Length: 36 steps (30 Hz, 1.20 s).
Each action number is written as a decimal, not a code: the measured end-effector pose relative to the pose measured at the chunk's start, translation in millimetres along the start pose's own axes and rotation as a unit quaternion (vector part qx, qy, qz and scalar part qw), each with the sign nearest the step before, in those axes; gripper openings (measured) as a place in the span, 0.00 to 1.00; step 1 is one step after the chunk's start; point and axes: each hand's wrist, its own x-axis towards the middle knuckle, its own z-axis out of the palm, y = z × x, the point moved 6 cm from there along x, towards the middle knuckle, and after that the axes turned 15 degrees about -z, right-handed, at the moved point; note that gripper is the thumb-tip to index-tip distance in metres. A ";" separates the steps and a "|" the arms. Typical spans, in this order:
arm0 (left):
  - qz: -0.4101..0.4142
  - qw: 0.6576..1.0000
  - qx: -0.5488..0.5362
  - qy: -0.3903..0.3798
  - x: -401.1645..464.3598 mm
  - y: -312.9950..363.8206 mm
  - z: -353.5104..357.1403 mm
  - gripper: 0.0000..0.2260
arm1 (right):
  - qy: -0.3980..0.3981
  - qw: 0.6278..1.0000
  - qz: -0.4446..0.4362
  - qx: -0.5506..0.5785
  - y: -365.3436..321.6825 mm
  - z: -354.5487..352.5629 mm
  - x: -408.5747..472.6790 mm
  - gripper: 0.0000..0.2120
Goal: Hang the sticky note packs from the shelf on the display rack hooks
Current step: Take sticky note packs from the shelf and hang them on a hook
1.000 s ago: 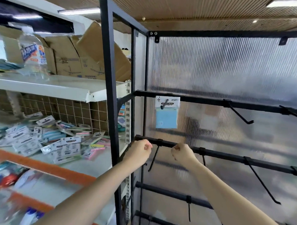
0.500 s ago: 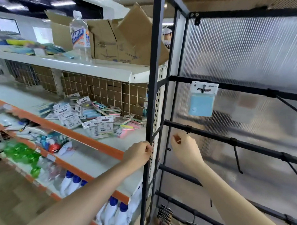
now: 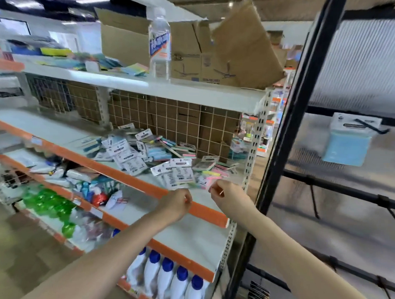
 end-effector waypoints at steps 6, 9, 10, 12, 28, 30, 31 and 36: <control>0.000 1.000 -0.008 -0.007 20.8 -59.2 -35.3 0.07 | -0.031 0.999 0.039 0.004 -21.8 60.5 39.4 0.09; -0.003 0.999 -0.036 -0.019 31.1 -67.1 -42.3 0.09 | -0.040 0.999 0.036 0.003 -27.6 80.7 57.3 0.09; -0.002 0.999 -0.041 -0.020 35.9 -67.6 -43.3 0.09 | -0.045 0.998 0.034 0.001 -27.3 87.3 63.3 0.10; 0.004 0.999 -0.045 -0.014 48.2 -68.5 -43.2 0.09 | -0.059 0.998 0.032 -0.006 -23.4 100.1 76.2 0.12; 0.090 0.978 0.184 0.023 157.7 -53.9 32.4 0.21 | -0.093 0.988 0.086 -0.093 53.0 170.4 171.0 0.21; 0.107 0.974 0.192 0.054 162.1 -51.5 32.0 0.23 | -0.089 0.986 0.085 -0.110 53.9 174.3 172.5 0.23; 0.108 0.973 0.191 0.071 164.3 -50.8 29.5 0.24 | -0.086 0.985 0.088 -0.118 53.6 176.0 173.2 0.25; 0.156 0.962 0.204 0.088 187.1 -52.5 23.7 0.32 | -0.046 0.979 0.117 -0.157 52.7 180.9 177.8 0.26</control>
